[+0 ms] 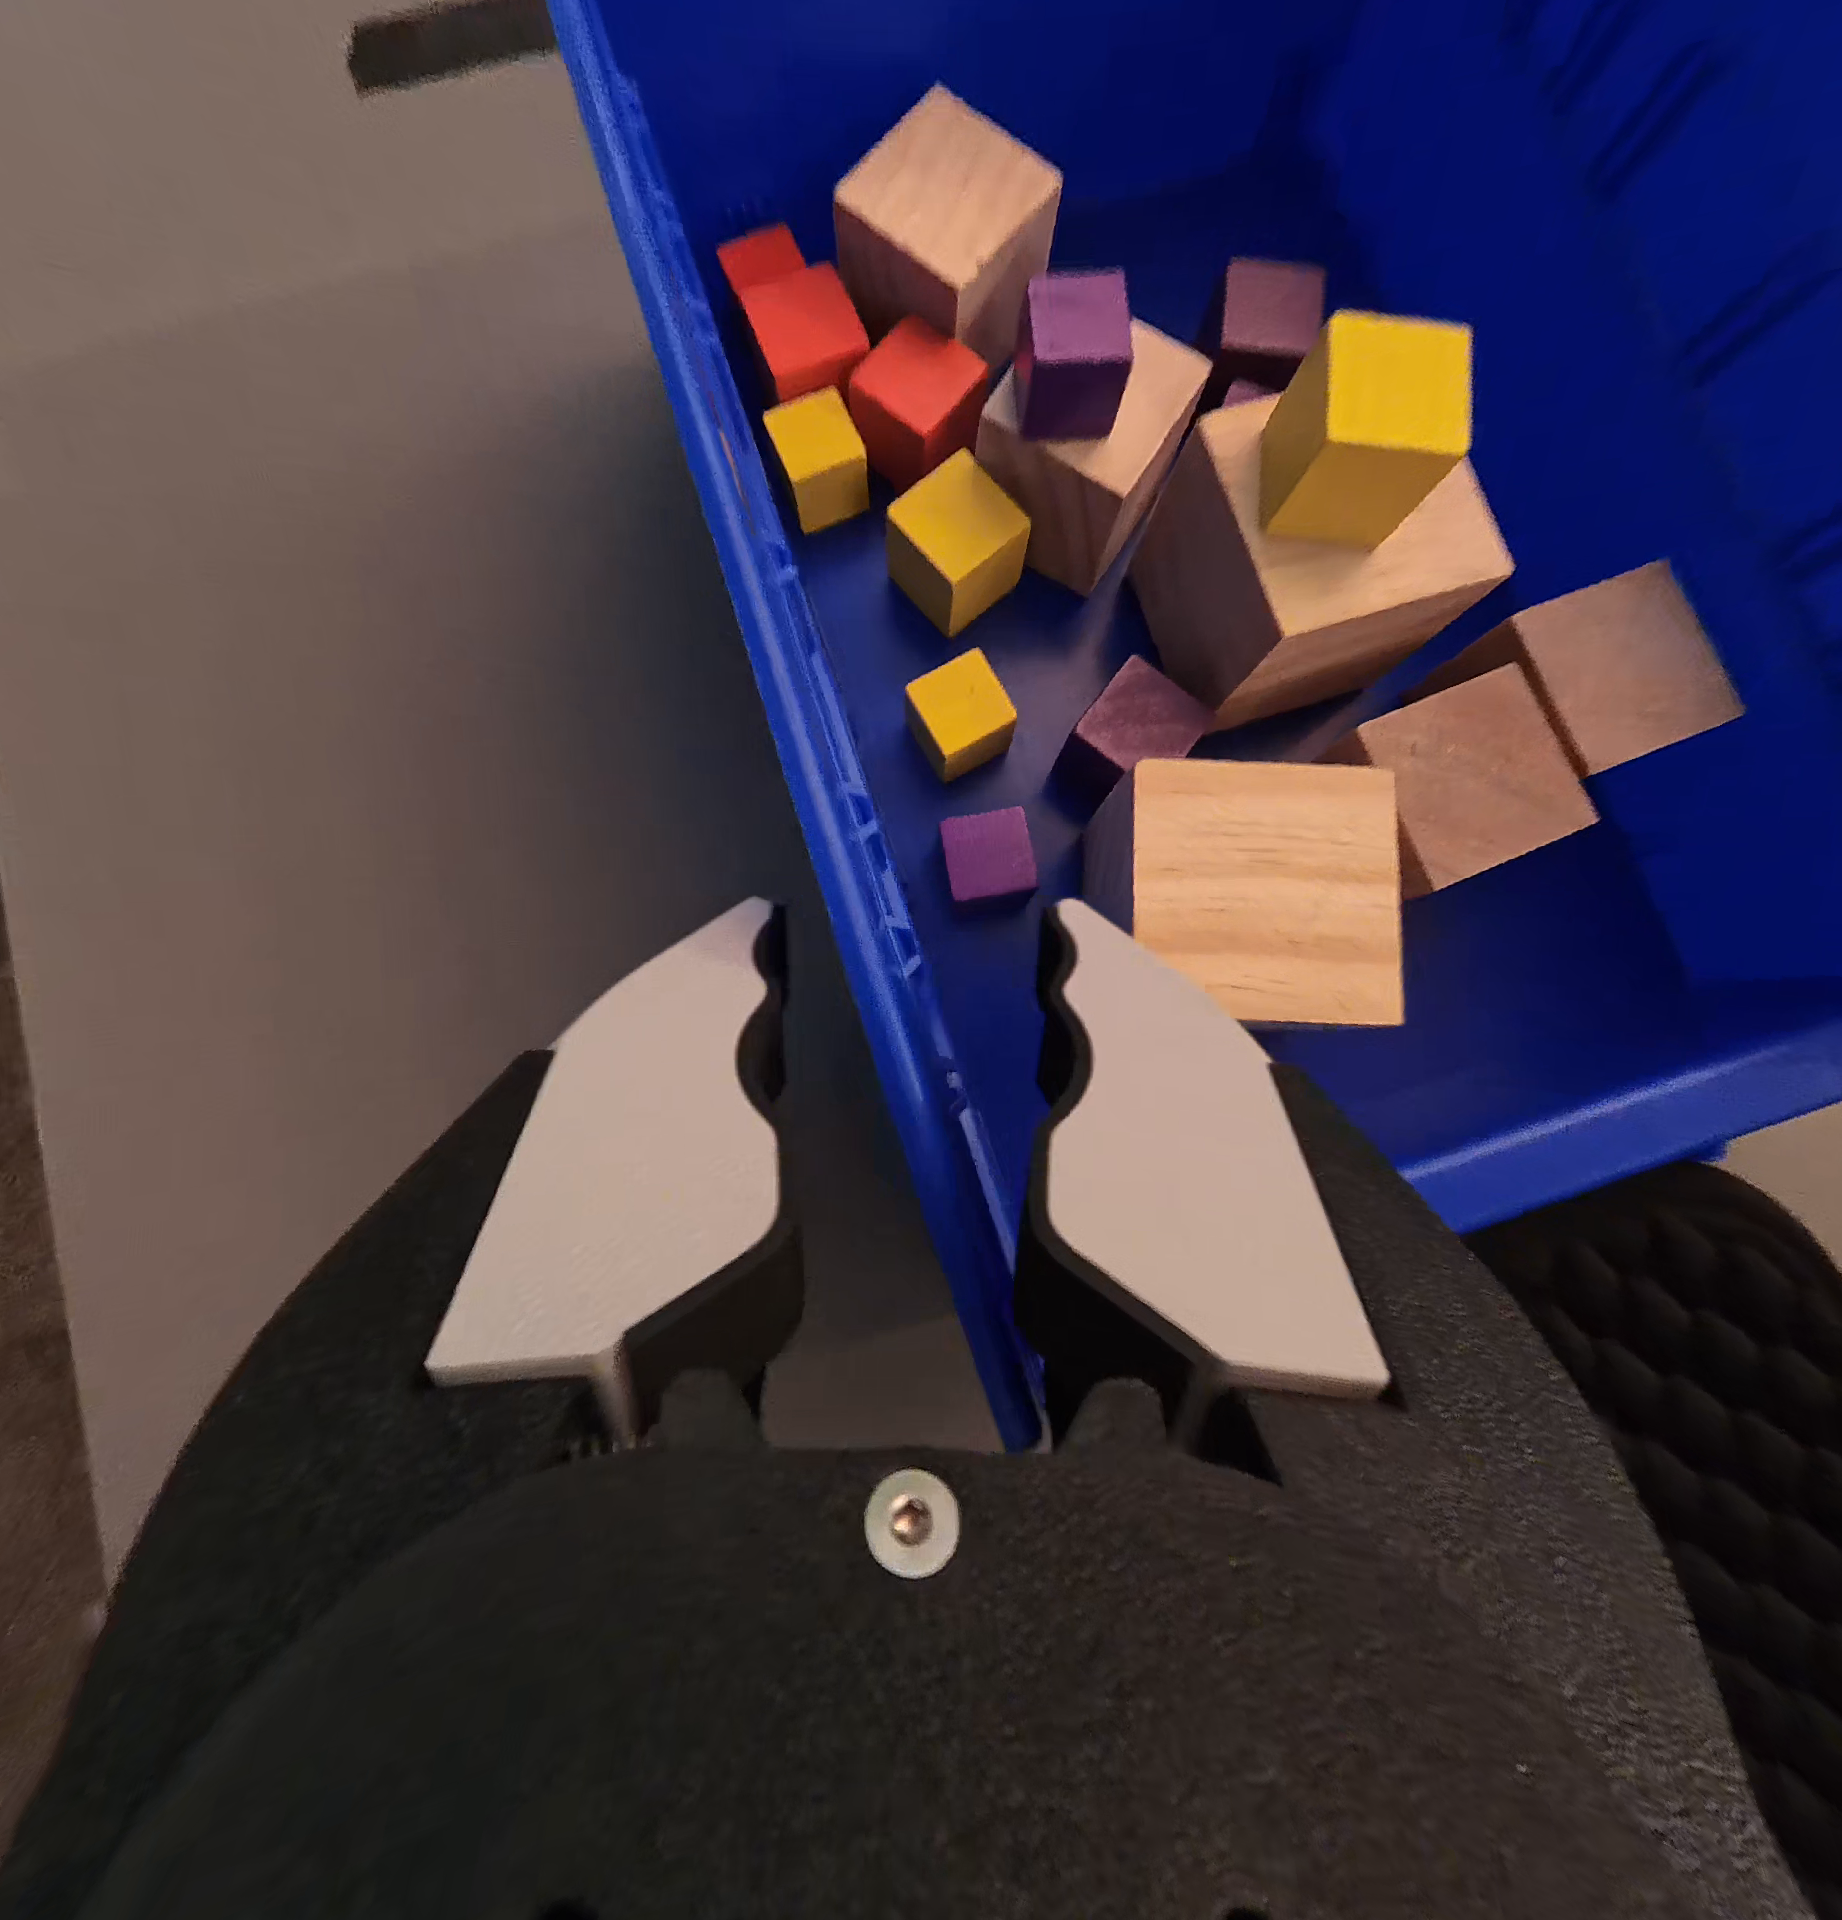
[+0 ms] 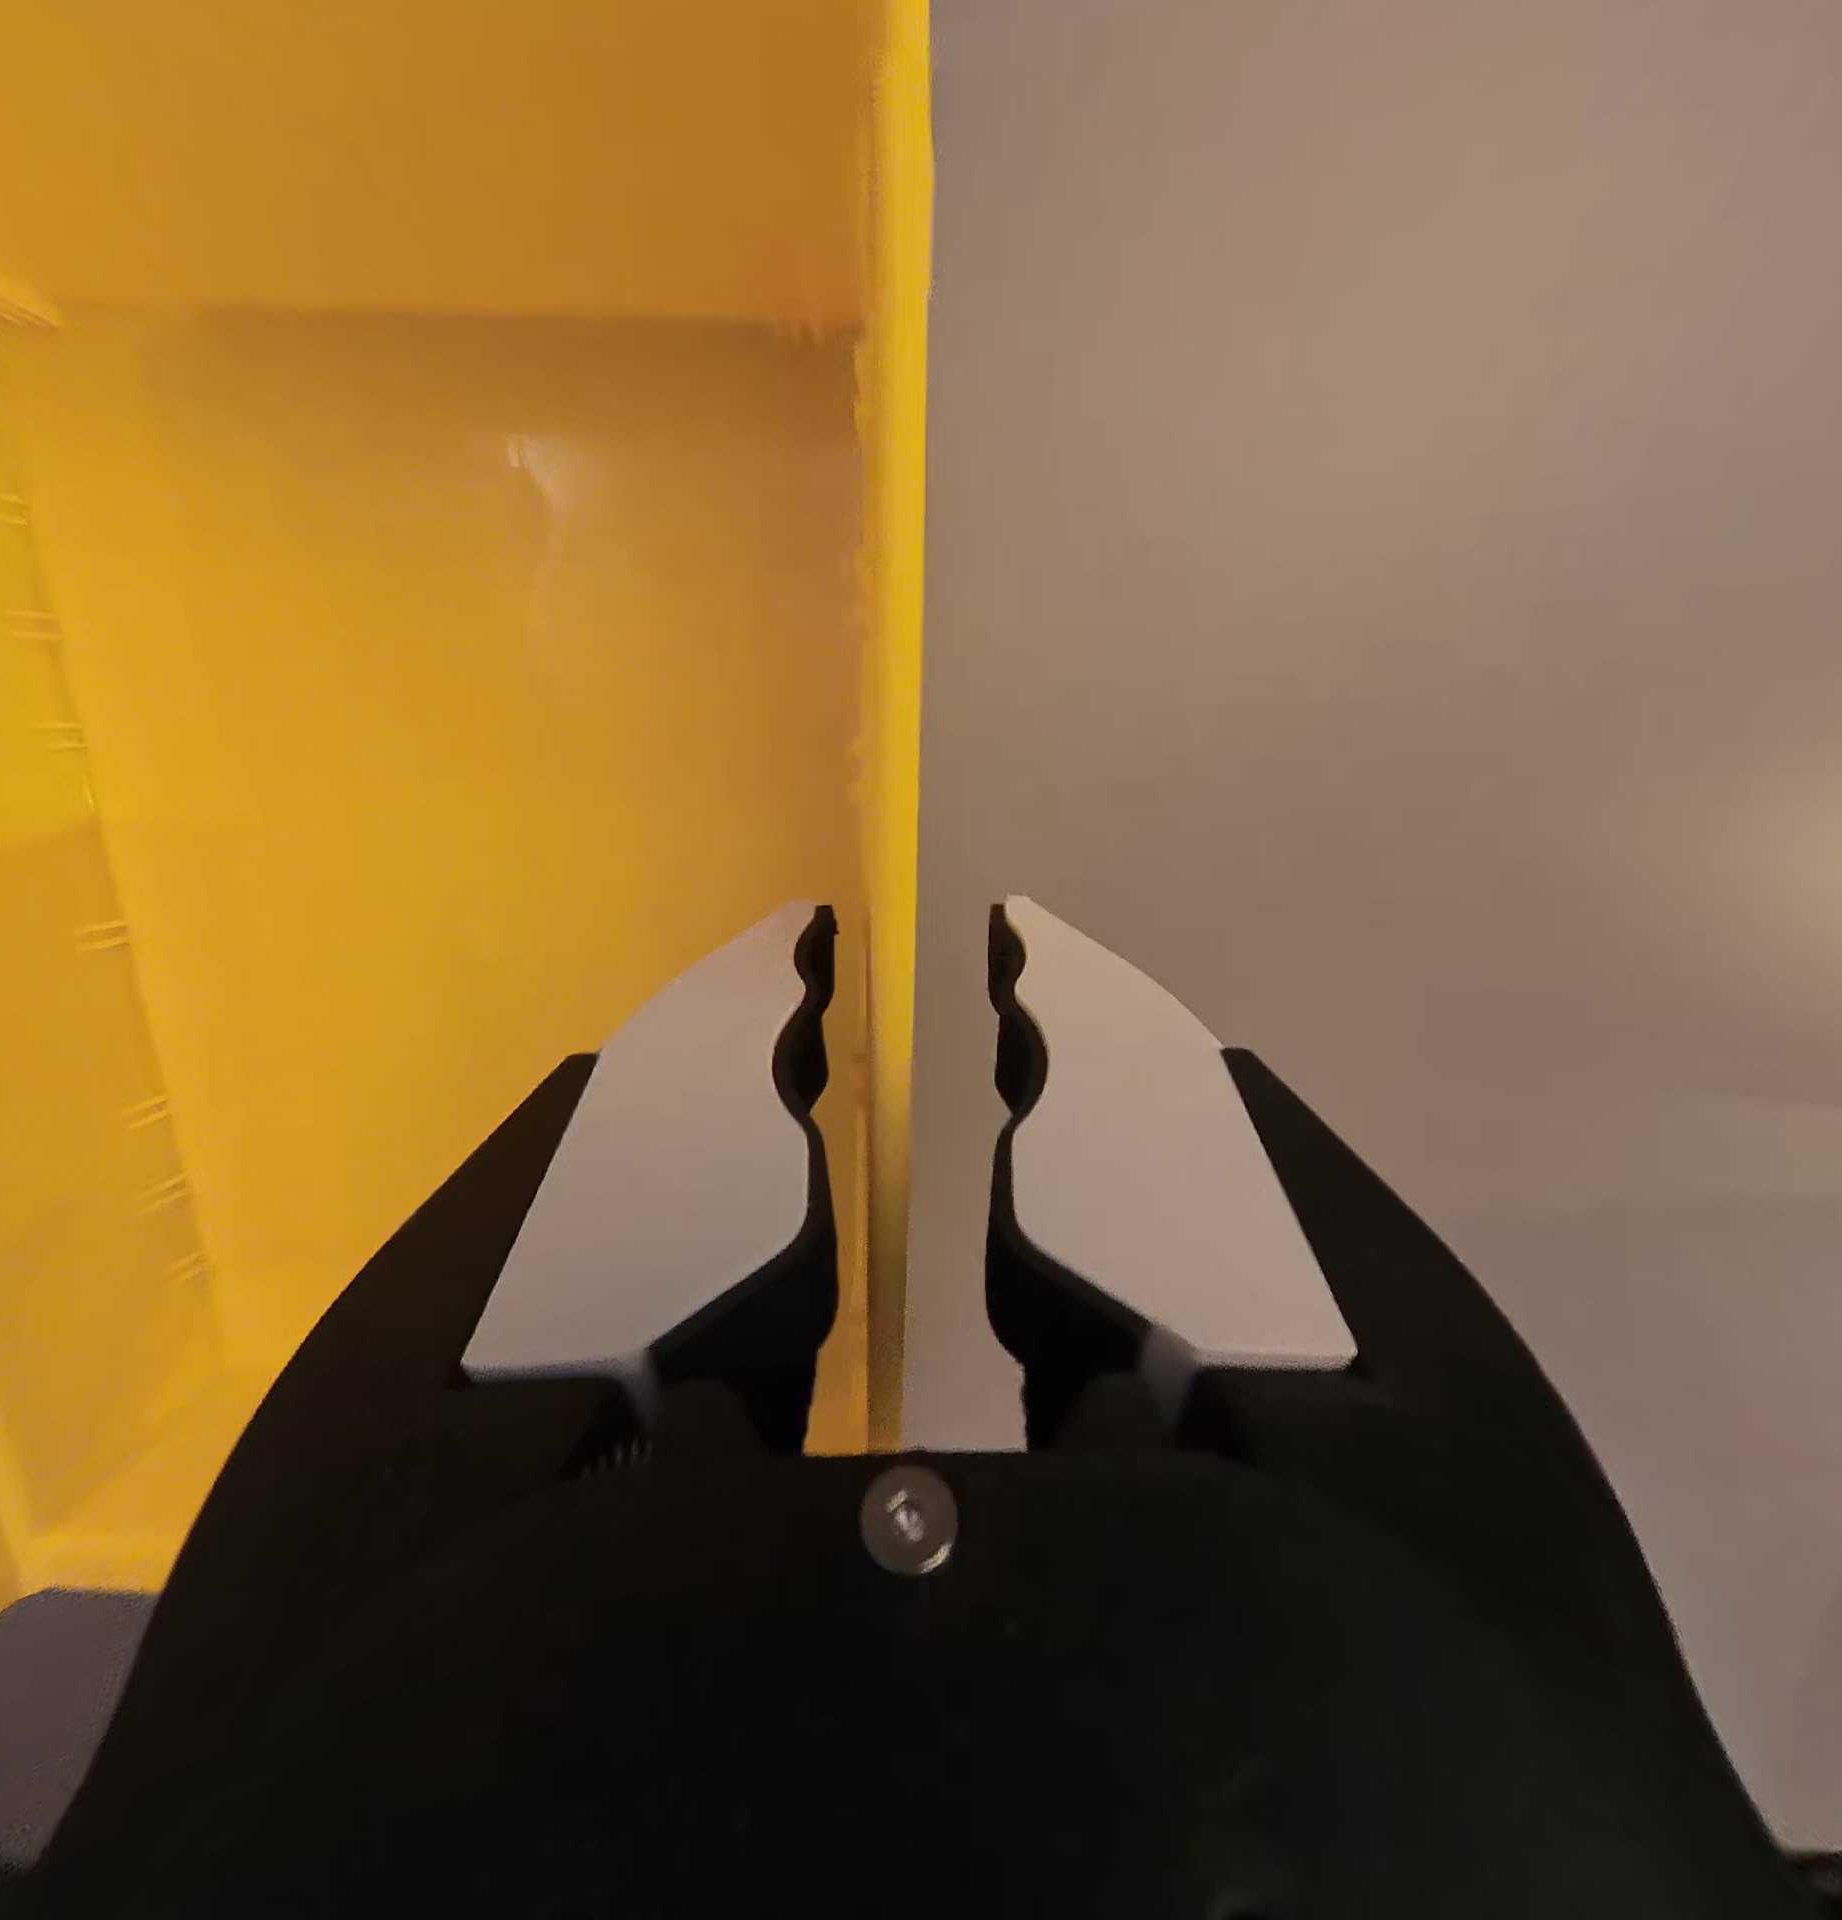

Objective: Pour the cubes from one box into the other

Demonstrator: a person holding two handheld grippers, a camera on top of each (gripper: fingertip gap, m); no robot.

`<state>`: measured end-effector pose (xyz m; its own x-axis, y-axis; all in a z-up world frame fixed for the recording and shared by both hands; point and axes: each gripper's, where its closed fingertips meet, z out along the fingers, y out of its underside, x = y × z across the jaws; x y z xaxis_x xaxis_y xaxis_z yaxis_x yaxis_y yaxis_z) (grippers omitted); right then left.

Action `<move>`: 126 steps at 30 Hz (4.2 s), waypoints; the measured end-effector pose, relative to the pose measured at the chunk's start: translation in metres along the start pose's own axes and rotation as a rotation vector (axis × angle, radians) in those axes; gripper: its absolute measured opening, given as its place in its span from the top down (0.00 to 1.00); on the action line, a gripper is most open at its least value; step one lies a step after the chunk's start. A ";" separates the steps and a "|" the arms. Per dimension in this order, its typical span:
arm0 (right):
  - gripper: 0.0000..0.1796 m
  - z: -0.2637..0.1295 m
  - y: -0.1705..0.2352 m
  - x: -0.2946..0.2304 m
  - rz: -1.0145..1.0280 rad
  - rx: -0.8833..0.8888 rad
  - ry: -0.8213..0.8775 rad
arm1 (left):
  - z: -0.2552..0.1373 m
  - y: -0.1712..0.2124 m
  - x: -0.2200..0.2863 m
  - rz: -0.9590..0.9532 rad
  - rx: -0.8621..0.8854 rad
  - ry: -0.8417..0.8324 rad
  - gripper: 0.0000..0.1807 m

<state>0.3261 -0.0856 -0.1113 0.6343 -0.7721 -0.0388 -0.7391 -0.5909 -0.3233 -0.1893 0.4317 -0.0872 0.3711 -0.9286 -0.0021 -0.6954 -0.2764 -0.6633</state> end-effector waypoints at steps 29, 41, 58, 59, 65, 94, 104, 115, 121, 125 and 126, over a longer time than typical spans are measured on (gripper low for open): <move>0.56 -0.280 -0.074 -0.157 -0.380 1.476 -0.182 | -0.169 -0.206 0.097 0.218 1.042 -0.041 0.67; 0.61 -0.282 -0.100 -0.188 -0.446 1.468 -0.216 | -0.143 -0.251 0.121 0.178 0.992 0.062 0.73; 0.74 -0.213 -0.102 -0.200 -0.568 1.268 -0.342 | -0.091 -0.251 0.141 0.195 0.898 0.145 0.75; 0.74 -0.212 -0.103 -0.199 -0.566 1.274 -0.334 | -0.089 -0.251 0.141 0.187 0.892 0.138 0.75; 0.74 -0.209 -0.107 -0.201 -0.533 1.299 -0.313 | -0.083 -0.250 0.137 0.150 0.838 0.072 0.75; 0.80 -0.207 -0.112 -0.184 -0.415 1.296 -0.312 | -0.136 -0.181 0.003 -0.042 0.644 -0.288 0.79; 0.81 -0.204 -0.108 -0.201 -0.369 1.257 -0.467 | -0.130 -0.179 -0.006 -0.091 0.633 -0.277 0.79; 0.84 -0.228 -0.101 -0.195 -0.371 1.321 -0.462 | -0.133 -0.184 0.000 -0.082 0.644 -0.290 0.80; 0.84 -0.227 -0.102 -0.194 -0.376 1.313 -0.451 | -0.129 -0.185 0.003 -0.066 0.631 -0.289 0.80; 0.85 -0.225 -0.102 -0.194 -0.381 1.309 -0.440 | -0.129 -0.185 0.003 -0.066 0.630 -0.287 0.80; 0.85 -0.225 -0.102 -0.195 -0.383 1.307 -0.440 | -0.129 -0.185 0.003 -0.067 0.631 -0.289 0.80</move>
<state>0.2270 0.0722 0.1419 0.9393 -0.3404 0.0416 0.0730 0.0798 -0.9941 -0.1392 0.4481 0.1320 0.6103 -0.7874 -0.0869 -0.2076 -0.0531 -0.9768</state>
